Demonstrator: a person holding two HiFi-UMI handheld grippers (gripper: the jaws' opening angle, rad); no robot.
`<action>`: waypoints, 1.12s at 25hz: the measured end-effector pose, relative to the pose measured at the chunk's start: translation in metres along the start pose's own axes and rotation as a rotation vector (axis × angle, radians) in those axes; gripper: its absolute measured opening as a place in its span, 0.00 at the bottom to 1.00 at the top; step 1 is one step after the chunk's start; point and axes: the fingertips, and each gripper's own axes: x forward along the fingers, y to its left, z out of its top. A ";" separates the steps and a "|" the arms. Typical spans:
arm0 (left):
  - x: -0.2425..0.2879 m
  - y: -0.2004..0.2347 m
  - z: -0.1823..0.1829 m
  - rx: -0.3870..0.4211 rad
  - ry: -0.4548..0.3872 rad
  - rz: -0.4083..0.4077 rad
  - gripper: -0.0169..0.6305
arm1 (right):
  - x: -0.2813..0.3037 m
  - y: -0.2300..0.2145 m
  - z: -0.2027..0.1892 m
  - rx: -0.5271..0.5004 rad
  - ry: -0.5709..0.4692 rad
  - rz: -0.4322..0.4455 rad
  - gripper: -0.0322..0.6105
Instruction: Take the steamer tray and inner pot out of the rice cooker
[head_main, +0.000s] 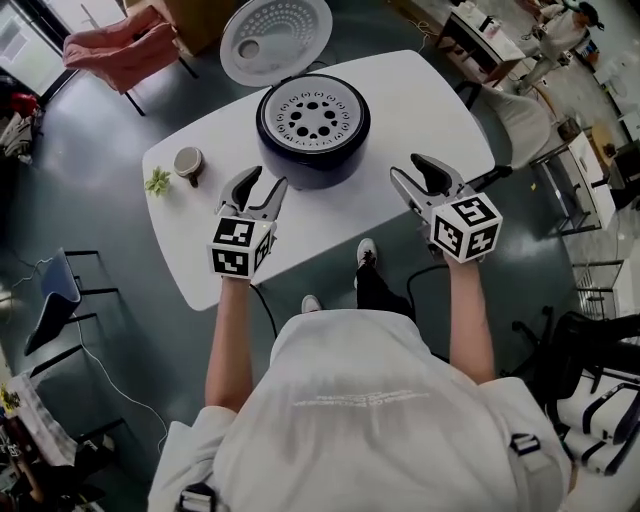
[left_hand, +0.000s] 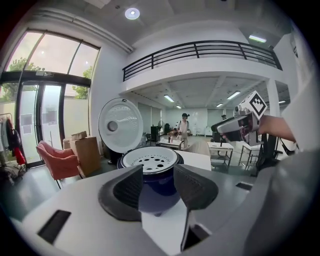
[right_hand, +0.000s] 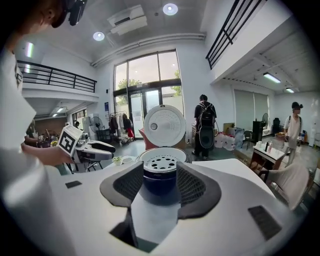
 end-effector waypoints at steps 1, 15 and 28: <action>0.007 0.004 0.005 -0.004 0.002 0.015 0.35 | 0.010 -0.008 0.004 -0.003 0.004 0.019 0.39; 0.085 0.035 0.029 -0.130 0.092 0.263 0.33 | 0.133 -0.106 0.027 0.056 0.059 0.307 0.37; 0.084 0.047 0.016 -0.248 0.104 0.472 0.33 | 0.236 -0.101 0.013 -0.122 0.292 0.467 0.46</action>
